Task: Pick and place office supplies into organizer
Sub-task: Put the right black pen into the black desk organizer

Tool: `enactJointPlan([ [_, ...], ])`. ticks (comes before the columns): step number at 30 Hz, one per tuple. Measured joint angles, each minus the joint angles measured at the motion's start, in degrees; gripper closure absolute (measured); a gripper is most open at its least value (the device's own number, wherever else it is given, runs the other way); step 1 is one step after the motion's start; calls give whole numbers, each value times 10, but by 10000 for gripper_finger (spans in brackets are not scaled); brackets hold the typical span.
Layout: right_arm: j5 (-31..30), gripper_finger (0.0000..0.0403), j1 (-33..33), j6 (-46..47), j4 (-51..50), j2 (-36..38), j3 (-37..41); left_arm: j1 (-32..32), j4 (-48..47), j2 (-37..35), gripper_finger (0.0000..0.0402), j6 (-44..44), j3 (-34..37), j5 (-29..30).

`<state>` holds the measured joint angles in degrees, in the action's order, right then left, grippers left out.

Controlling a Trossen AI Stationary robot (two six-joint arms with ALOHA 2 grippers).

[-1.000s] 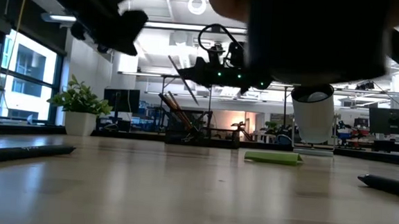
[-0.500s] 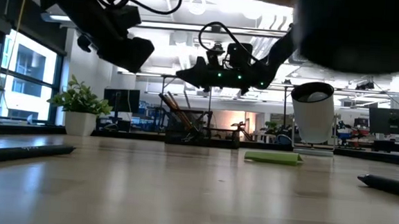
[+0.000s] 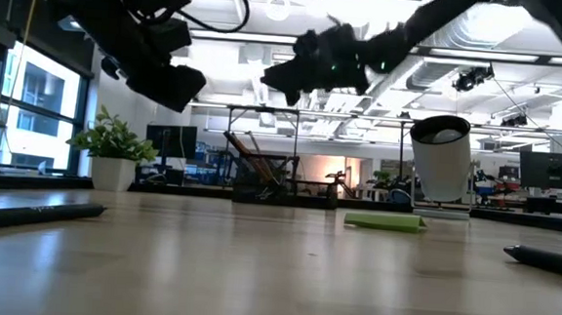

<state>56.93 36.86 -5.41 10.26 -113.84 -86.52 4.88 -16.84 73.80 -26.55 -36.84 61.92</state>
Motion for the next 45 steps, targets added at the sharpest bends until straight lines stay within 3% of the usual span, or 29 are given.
enactJointPlan([
  [4,-62,295,-41,-107,-173,47,2,-5,-16,-22,373,0,0,-13],
  [8,-92,295,-92,-93,-198,93,49,-23,-48,-36,373,-6,0,-8],
  [13,-195,295,-174,-44,-116,175,180,-52,-52,-65,373,-7,0,-3],
  [18,-270,295,-263,50,93,249,344,-96,-37,-92,373,-7,0,-4],
  [23,-310,295,-359,136,300,279,482,-140,59,-95,373,46,0,-17],
  [26,-337,295,-414,165,377,280,538,-160,134,-90,373,90,0,-59],
  [32,-449,295,-528,186,442,280,591,-196,221,-75,373,112,0,-132],
  [39,-594,295,-645,169,449,280,596,-231,350,3,373,141,0,-173],
  [45,-615,295,-684,171,449,280,596,-216,502,35,373,250,0,-318],
])
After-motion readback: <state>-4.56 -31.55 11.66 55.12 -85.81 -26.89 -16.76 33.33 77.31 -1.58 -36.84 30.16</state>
